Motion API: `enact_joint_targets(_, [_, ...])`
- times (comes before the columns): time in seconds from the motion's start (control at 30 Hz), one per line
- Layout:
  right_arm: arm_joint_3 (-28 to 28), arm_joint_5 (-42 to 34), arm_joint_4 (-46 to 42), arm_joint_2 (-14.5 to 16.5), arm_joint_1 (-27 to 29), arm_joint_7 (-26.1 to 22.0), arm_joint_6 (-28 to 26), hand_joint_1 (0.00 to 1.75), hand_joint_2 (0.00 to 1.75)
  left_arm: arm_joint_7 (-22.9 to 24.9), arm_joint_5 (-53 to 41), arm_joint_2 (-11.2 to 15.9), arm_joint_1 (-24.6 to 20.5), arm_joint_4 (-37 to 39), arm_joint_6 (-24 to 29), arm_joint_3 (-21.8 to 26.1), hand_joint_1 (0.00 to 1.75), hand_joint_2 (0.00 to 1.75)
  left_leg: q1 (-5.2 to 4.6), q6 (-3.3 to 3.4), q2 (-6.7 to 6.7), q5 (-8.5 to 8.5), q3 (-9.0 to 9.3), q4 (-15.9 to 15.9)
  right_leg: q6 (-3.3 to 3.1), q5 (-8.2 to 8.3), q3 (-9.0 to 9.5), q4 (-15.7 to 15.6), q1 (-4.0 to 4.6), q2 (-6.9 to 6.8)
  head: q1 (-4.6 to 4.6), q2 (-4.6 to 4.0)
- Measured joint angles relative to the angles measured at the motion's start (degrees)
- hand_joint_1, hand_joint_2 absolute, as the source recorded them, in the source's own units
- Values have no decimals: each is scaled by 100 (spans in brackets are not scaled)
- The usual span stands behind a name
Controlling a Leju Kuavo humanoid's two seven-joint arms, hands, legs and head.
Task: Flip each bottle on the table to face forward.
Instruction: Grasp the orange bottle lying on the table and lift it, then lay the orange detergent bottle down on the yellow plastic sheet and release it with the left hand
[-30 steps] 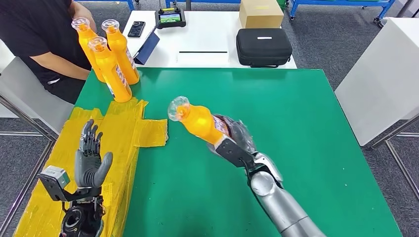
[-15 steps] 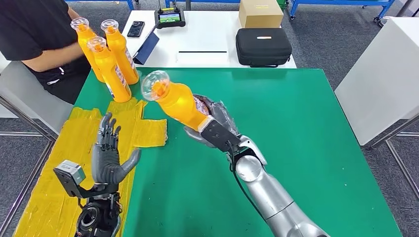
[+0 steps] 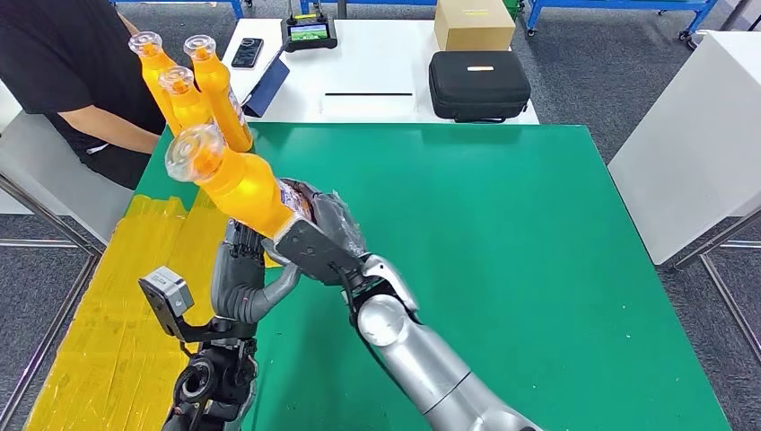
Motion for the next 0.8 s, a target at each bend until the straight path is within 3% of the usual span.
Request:
enact_joint_targets(0.3, [1009, -461, 955, 164, -195, 224, -658, 175, 175, 87, 284, -27, -1, 138, 190, -51, 0, 175, -1, -1, 5, 0, -5, 0, -3, 2, -11, -1, 0, 3, -1, 0])
enact_joint_targets(0.6, [2103, -567, 1366, 113, -157, 398, -624, 175, 175, 140, 342, -22, 365, 104, 404, 187, 0, 175, 0, -4, 19, -2, -10, 0, -3, 1, -25, -1, 1, 18, -2, 0])
enact_joint_targets(0.63, [2196, -580, 1408, 104, -157, 396, -627, 175, 175, 161, 344, -22, 435, 81, 408, 210, 7, 175, 0, -4, 19, -2, -11, 0, -4, 1, -27, -2, 0, 19, -2, 0])
enact_joint_targets(0.73, [2373, -597, 1525, 92, -170, 373, -640, 175, 175, 231, 348, -22, 588, 8, 407, 261, 138, 175, 0, -7, 21, -5, -12, 0, -5, 0, -29, -2, 0, 21, -1, 0])
enact_joint_targets(0.77, [2406, -584, 1558, 92, -172, 364, -642, 175, 175, 243, 348, -22, 625, -5, 407, 277, 175, 175, 0, -8, 22, -6, -11, 0, -5, 1, -29, -2, 0, 22, -1, 0])
enact_joint_targets(0.8, [2427, -557, 1587, 92, -172, 357, -643, 175, 175, 250, 348, -22, 656, -11, 406, 289, 175, 175, -1, -10, 23, -7, -11, 0, -6, 1, -30, -3, 0, 22, -1, 0])
